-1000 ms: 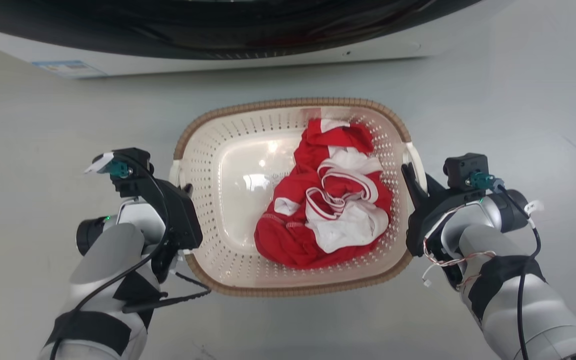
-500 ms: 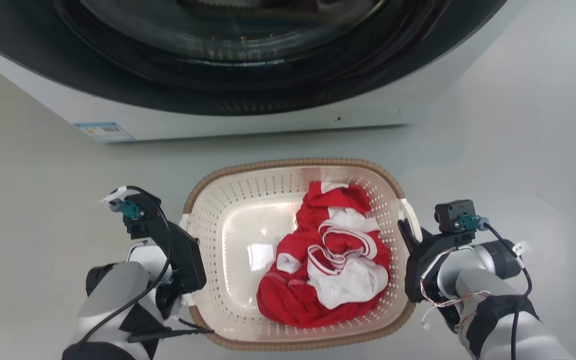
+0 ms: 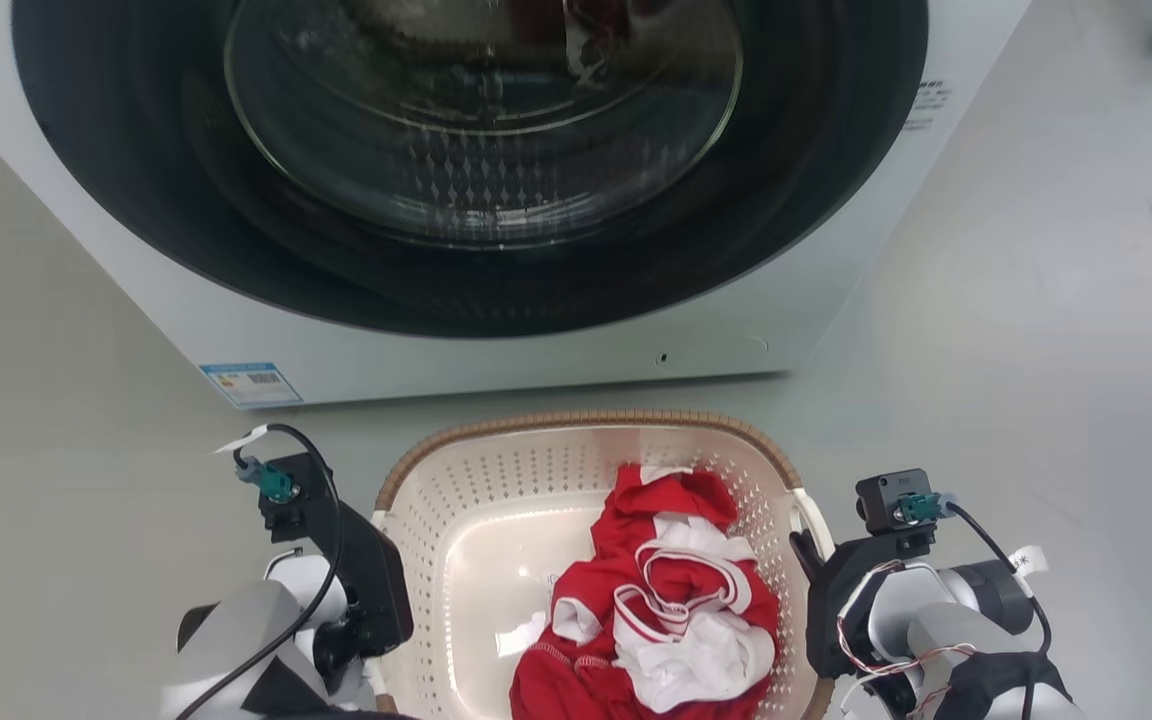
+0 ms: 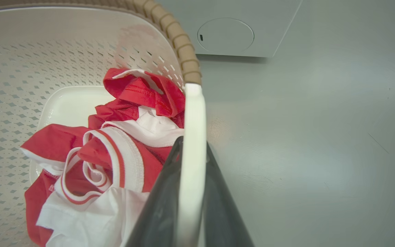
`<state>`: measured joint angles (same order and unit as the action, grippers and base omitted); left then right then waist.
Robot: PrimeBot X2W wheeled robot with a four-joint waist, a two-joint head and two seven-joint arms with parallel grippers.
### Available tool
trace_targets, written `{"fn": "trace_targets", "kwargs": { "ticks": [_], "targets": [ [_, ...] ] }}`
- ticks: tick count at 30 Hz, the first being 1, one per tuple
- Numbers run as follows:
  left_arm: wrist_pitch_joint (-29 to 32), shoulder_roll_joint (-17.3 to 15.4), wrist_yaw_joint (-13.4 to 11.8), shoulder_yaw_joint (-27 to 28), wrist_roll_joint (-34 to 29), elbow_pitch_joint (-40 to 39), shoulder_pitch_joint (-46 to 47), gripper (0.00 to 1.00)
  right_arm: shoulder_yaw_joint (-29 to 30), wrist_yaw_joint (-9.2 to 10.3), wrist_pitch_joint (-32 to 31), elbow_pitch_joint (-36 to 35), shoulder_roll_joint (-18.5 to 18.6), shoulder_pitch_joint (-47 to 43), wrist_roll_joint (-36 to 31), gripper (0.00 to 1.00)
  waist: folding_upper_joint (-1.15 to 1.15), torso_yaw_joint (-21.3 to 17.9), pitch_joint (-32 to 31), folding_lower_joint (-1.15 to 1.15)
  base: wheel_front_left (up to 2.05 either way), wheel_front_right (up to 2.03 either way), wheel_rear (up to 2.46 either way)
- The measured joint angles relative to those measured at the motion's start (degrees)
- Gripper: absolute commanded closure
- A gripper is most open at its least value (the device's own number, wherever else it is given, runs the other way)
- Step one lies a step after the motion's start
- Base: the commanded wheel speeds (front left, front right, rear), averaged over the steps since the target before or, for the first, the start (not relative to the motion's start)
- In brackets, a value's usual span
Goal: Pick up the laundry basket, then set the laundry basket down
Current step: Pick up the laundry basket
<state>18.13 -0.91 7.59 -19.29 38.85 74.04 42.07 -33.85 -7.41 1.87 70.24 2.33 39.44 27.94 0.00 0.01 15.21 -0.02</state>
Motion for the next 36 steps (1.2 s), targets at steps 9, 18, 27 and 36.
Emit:
{"fn": "trace_targets", "kwargs": {
  "ticks": [9, 18, 27, 36],
  "targets": [
    [2.8, 0.0, 0.0, 0.0, 0.6, 0.2, -2.5, 1.0, -1.3, 0.0, -3.9, -0.7, 0.0, -2.5, 3.2, 1.0, 0.0, -0.1, -5.4, 0.0, 0.0, 0.0, 0.0],
    [5.5, -0.1, 0.0, 0.0, 1.1, 0.6, -5.5, 1.0, -2.9, 0.0, -8.1, -1.6, 0.0, -5.5, 6.7, 1.0, 0.0, -0.1, -10.4, 0.0, 0.0, 0.0, 0.0],
    [7.5, -0.1, 0.0, 0.0, 1.5, 0.8, -8.2, 1.0, -4.0, 0.0, -11.4, -2.5, 0.2, -8.3, 9.8, 1.0, 0.0, 0.0, -14.3, 0.01, 0.0, 0.0, 0.0],
    [9.1, -0.3, 0.0, 0.0, 2.6, 0.8, -9.6, 1.0, -5.2, 0.01, -14.0, -3.5, 0.5, -9.7, 12.9, 1.0, 0.0, 0.0, -17.0, 0.01, 0.0, 0.0, 0.0]
  ]
}}
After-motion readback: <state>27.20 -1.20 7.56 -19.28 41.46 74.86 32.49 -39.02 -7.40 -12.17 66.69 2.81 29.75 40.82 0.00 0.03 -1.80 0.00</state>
